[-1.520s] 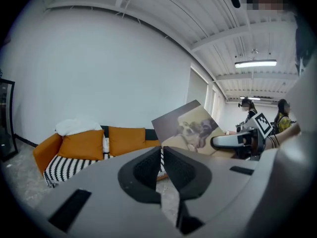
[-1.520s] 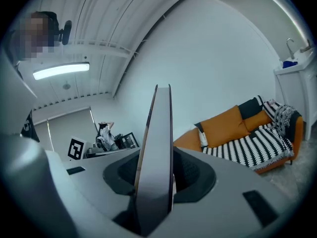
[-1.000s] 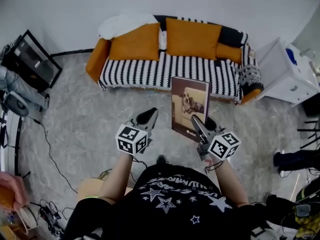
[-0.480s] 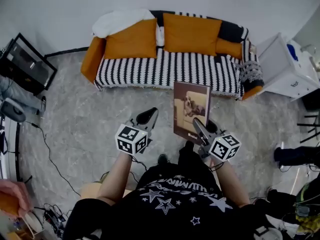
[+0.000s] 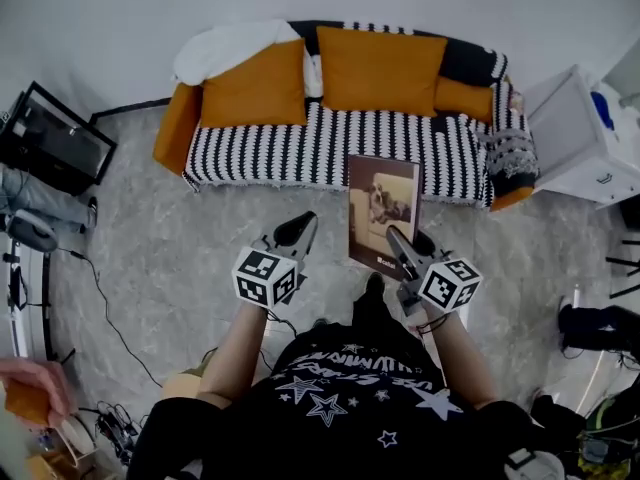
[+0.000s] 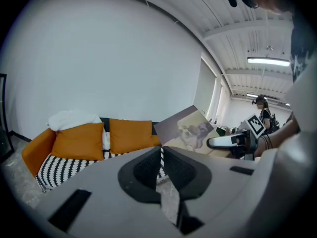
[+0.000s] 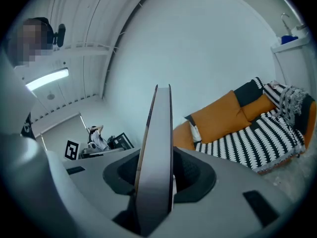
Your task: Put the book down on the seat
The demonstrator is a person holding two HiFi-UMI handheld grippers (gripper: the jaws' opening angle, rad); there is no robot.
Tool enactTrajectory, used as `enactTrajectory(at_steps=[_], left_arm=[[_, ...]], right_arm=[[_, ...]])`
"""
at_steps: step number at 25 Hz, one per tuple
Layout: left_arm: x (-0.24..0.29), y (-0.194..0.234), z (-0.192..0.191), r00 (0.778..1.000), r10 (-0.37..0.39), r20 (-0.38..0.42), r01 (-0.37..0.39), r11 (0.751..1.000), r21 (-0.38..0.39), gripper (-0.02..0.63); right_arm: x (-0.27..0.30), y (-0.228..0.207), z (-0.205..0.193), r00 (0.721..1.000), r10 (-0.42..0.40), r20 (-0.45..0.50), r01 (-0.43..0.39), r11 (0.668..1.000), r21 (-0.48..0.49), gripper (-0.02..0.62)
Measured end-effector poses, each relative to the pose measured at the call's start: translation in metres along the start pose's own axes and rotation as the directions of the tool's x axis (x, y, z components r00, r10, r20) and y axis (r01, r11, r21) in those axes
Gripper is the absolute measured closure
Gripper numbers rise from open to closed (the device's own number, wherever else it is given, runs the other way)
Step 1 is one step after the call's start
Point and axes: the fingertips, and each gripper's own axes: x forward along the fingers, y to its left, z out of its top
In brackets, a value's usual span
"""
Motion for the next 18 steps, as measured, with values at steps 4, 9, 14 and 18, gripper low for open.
enactTrajectory(at_steps=[4,9,14,18], left_arm=[[0.05,-0.005,0.015,1.0,0.007,-0.001,-0.007,1.0,-0.023,0.583],[0.089,-0.007,0.024,0.999,0.012,-0.032,-0.013,1.0,-0.006,0.583],[0.115,0.003,0.04,0.998,0.06,-0.008,-0.06,0.997,-0.042,0.584],[0.14,-0.001,0.054,0.998,0.067,0.012,-0.067,0.998,-0.022,0.583]], right_arm=[[0.011,-0.048,0.026,1.0,-0.01,0.003,0.01,0.999,0.03,0.44],[0.018,-0.086,0.051,1.0,-0.012,0.006,0.012,0.999,0.051,0.44],[0.016,-0.118,0.073,1.0,-0.02,0.023,0.018,0.997,0.075,0.44],[0.01,-0.142,0.087,0.999,-0.026,0.029,0.023,0.997,0.08,0.44]])
